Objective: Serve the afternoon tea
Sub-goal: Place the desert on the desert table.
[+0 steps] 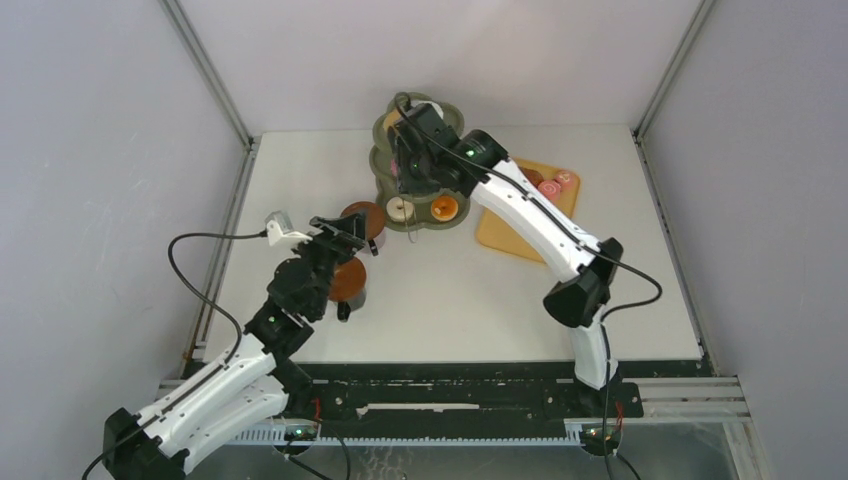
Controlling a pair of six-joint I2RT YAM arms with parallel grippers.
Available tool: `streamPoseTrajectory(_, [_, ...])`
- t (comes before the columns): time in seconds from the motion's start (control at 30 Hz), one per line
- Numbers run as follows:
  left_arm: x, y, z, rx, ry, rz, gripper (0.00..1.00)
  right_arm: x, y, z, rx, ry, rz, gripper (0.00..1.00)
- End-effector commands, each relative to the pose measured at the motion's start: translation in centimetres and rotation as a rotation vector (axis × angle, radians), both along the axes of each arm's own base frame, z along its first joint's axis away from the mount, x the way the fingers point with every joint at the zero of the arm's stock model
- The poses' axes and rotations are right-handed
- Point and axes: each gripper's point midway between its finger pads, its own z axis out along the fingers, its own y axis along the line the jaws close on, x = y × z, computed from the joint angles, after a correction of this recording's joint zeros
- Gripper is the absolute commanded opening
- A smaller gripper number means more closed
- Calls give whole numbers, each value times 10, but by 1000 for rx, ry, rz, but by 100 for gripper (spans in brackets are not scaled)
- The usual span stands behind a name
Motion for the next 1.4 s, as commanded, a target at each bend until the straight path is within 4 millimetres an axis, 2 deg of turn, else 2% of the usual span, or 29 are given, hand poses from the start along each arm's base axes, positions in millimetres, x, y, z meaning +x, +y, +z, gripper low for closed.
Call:
streamPoseTrajectory(0.0, [-3, 7, -8, 28, -3, 16, 76, 11, 10, 17, 27, -33, 19, 32])
streamPoseTrajectory(0.43, [-14, 3, -27, -18, 6, -38, 76, 45, 25, 4, 90, -36, 12, 31])
streamPoseTrajectory(0.67, [-18, 2, -26, -25, -5, -56, 76, 64, 28, 4, 121, -45, -3, 32])
streamPoseTrajectory(1.07, [-20, -2, -29, -26, -7, -76, 76, 86, 23, 5, 155, -66, -35, 42])
streamPoseTrajectory(1.37, [-19, -5, -28, -31, -11, -85, 76, 90, 21, 0, 163, -46, -32, 48])
